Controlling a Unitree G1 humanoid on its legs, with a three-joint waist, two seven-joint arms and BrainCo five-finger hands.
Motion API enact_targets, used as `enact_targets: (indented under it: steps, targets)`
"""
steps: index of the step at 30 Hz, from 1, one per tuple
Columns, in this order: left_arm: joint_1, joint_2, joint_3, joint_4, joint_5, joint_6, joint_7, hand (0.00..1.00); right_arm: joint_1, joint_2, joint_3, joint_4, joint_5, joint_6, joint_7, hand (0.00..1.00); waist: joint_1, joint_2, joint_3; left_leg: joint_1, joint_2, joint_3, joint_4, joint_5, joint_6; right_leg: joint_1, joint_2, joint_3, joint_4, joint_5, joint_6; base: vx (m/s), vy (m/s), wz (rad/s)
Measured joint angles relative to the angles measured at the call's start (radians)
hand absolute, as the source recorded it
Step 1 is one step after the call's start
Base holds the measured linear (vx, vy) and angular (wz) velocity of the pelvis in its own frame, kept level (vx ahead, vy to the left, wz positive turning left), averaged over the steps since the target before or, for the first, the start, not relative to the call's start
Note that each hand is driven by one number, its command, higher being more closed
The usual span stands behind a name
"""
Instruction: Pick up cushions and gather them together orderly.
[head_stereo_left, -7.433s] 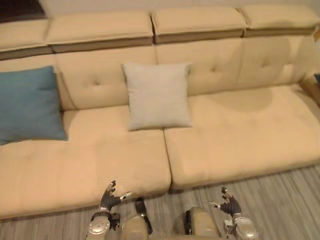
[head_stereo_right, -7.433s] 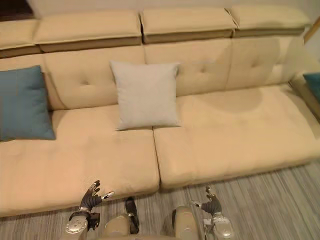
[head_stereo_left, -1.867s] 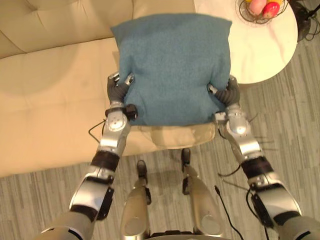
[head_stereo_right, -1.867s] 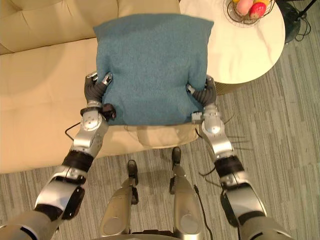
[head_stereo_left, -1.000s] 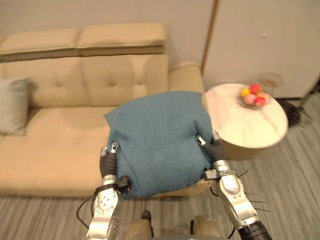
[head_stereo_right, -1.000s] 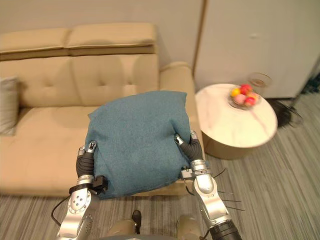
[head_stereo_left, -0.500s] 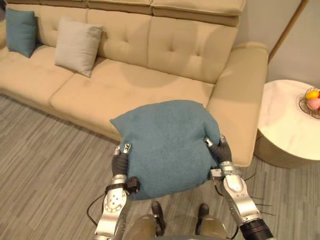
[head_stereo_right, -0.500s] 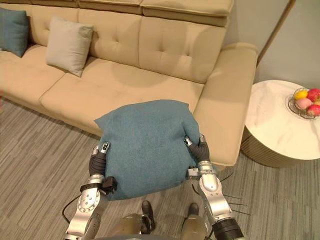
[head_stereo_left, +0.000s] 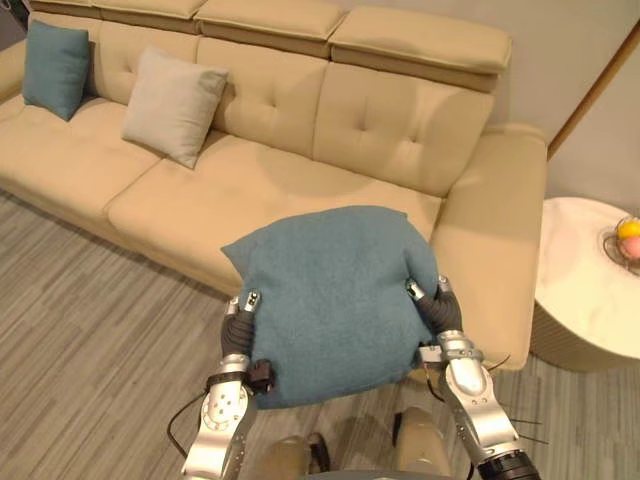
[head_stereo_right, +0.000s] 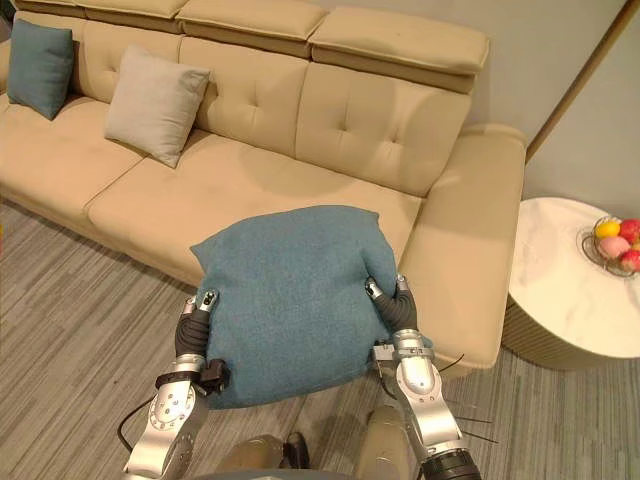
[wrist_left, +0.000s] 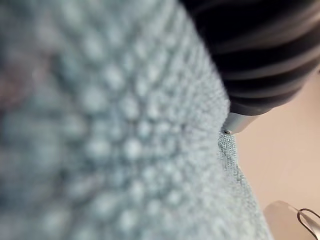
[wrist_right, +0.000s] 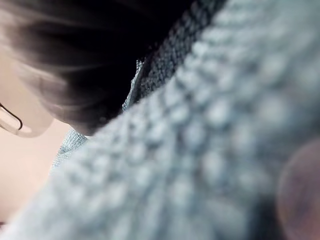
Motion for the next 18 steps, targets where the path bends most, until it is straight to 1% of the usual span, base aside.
enact_targets:
  steps: [1, 2, 3, 4, 5, 6, 7, 8, 9, 10, 11, 12, 13, 14, 15, 16, 17, 18]
  targets:
    - [-0.030, 0.005, -0.016, 0.011, 0.001, 0.000, 0.000, 1.00, 0.006, -0.009, -0.013, 0.001, 0.000, 0.000, 0.000, 1.00, -0.018, 0.001, 0.001, 0.037, -0.010, -0.011, -0.028, 0.004, -0.015, -0.003, 0.028, -0.038, -0.143, 0.040, 0.006, 0.43, -0.008, 0.54]
    - [-0.038, 0.005, -0.019, 0.014, 0.002, 0.000, 0.000, 1.00, 0.009, -0.011, -0.017, 0.001, 0.000, 0.000, 0.000, 1.00, -0.023, 0.000, 0.001, 0.051, -0.017, -0.017, -0.037, 0.001, -0.021, 0.003, 0.038, -0.047, -0.201, 0.068, -0.002, 0.41, -0.021, 0.55]
    - [-0.051, 0.006, -0.023, 0.019, 0.011, 0.000, 0.000, 1.00, 0.019, -0.010, -0.024, 0.000, 0.002, 0.000, 0.000, 1.00, -0.025, -0.012, -0.006, 0.082, -0.036, -0.025, -0.054, -0.007, -0.035, 0.012, 0.054, -0.068, -0.282, 0.142, -0.029, 0.52, -0.077, 0.56]
    - [-0.063, -0.005, -0.037, 0.032, 0.025, 0.000, -0.003, 1.00, 0.043, -0.020, -0.036, -0.001, 0.005, 0.000, 0.000, 1.00, -0.044, -0.005, -0.018, 0.120, -0.044, -0.056, -0.060, -0.027, -0.069, 0.044, 0.074, -0.047, -0.305, 0.267, -0.101, 0.43, -0.070, 0.44]
    - [-0.065, -0.016, -0.040, 0.035, 0.030, 0.001, -0.003, 1.00, 0.044, -0.022, -0.048, -0.001, 0.005, 0.002, 0.001, 1.00, -0.043, 0.019, -0.020, 0.123, -0.027, -0.066, -0.061, -0.027, -0.075, 0.049, 0.081, -0.065, -0.302, 0.267, -0.102, 0.63, -0.079, 0.40]
    - [-0.081, -0.023, -0.053, 0.038, 0.041, 0.001, -0.005, 1.00, 0.053, -0.017, -0.073, -0.004, 0.005, 0.002, 0.002, 1.00, -0.046, 0.034, -0.024, 0.113, -0.006, -0.071, -0.020, -0.010, -0.118, 0.070, 0.089, -0.089, -0.306, 0.229, -0.114, 0.48, -0.070, 0.12]
    - [-0.094, -0.036, -0.056, 0.049, 0.042, 0.003, -0.006, 1.00, 0.064, -0.017, -0.084, -0.010, 0.005, 0.007, 0.001, 1.00, -0.045, 0.037, -0.024, 0.085, 0.023, -0.062, 0.080, 0.010, -0.158, 0.104, 0.104, -0.099, -0.319, 0.216, -0.125, 0.58, -0.097, 0.12]
    - [-0.094, -0.045, -0.055, 0.050, 0.041, 0.005, -0.011, 1.00, 0.084, -0.020, -0.087, -0.040, 0.005, 0.015, 0.000, 1.00, -0.044, 0.037, -0.024, 0.043, 0.056, -0.037, 0.222, 0.041, -0.206, 0.151, 0.124, -0.098, -0.342, 0.201, -0.128, 0.47, -0.109, -0.03]
    - [-0.090, -0.050, -0.055, 0.049, 0.041, 0.007, -0.016, 1.00, 0.105, -0.020, -0.088, -0.082, 0.005, 0.018, -0.002, 1.00, -0.039, 0.036, -0.022, 0.008, 0.098, -0.007, 0.341, 0.068, -0.220, 0.196, 0.139, -0.087, -0.363, 0.185, -0.134, 0.36, -0.071, -0.20]
    - [-0.082, -0.048, -0.055, 0.048, 0.041, 0.007, -0.019, 1.00, 0.123, -0.018, -0.088, -0.121, 0.005, 0.018, -0.002, 1.00, -0.027, 0.036, -0.022, -0.012, 0.144, 0.031, 0.437, 0.054, -0.203, 0.235, 0.156, -0.071, -0.376, 0.169, -0.131, 0.41, -0.048, -0.49]
    - [-0.075, -0.048, -0.054, 0.045, 0.040, 0.008, -0.021, 1.00, 0.147, -0.015, -0.091, -0.180, 0.005, 0.017, -0.002, 1.00, -0.016, 0.033, -0.024, -0.027, 0.187, 0.073, 0.496, 0.025, -0.157, 0.274, 0.171, -0.042, -0.381, 0.150, -0.138, 0.35, -0.007, -0.71]
    - [-0.068, -0.048, -0.053, 0.034, 0.040, 0.007, -0.021, 1.00, 0.159, -0.014, -0.091, -0.225, 0.004, 0.011, -0.002, 1.00, -0.009, 0.028, -0.030, -0.051, 0.206, 0.092, 0.501, 0.002, -0.120, 0.290, 0.172, -0.014, -0.384, 0.134, -0.136, 0.38, 0.029, -0.94]
    - [-0.065, -0.049, -0.052, 0.018, 0.040, 0.005, -0.023, 1.00, 0.157, -0.012, -0.094, -0.257, 0.004, -0.001, -0.002, 1.00, 0.005, 0.023, -0.034, -0.089, 0.215, 0.085, 0.466, -0.016, -0.090, 0.297, 0.170, 0.028, -0.387, 0.117, -0.139, 0.33, 0.082, -1.21]
    - [-0.065, -0.052, -0.049, 0.004, 0.041, -0.004, -0.023, 1.00, 0.143, -0.007, -0.098, -0.271, 0.002, -0.011, -0.002, 1.00, 0.017, 0.019, -0.036, -0.125, 0.219, 0.049, 0.390, -0.023, -0.079, 0.301, 0.170, 0.090, -0.389, 0.112, -0.133, 0.25, 0.108, -1.11]
    - [-0.065, -0.053, -0.048, 0.002, 0.041, -0.006, -0.023, 1.00, 0.138, -0.006, -0.098, -0.271, 0.002, -0.012, -0.002, 1.00, 0.022, 0.019, -0.036, -0.134, 0.218, 0.026, 0.358, -0.022, -0.080, 0.305, 0.169, 0.108, -0.392, 0.110, -0.130, 0.22, 0.176, -1.16]
    - [-0.064, -0.056, -0.046, 0.001, 0.041, -0.006, -0.023, 1.00, 0.133, -0.004, -0.099, -0.264, 0.001, -0.012, -0.002, 1.00, 0.027, 0.018, -0.035, -0.144, 0.206, -0.040, 0.273, -0.017, -0.090, 0.322, 0.166, 0.151, -0.397, 0.110, -0.110, 0.16, 0.189, -0.91]
    - [-0.062, -0.058, -0.046, 0.002, 0.041, -0.006, -0.023, 1.00, 0.129, -0.003, -0.099, -0.250, 0.001, -0.012, -0.002, 1.00, 0.031, 0.017, -0.035, -0.143, 0.197, -0.101, 0.209, -0.006, -0.108, 0.332, 0.164, 0.184, -0.402, 0.108, -0.093, 0.19, 0.293, -1.17]
    - [-0.062, -0.060, -0.046, 0.009, 0.041, -0.005, -0.023, 1.00, 0.127, -0.003, -0.100, -0.228, 0.002, -0.012, -0.002, 1.00, 0.034, 0.019, -0.036, -0.141, 0.185, -0.178, 0.120, 0.016, -0.145, 0.343, 0.159, 0.222, -0.409, 0.106, -0.076, 0.18, 0.354, -1.21]
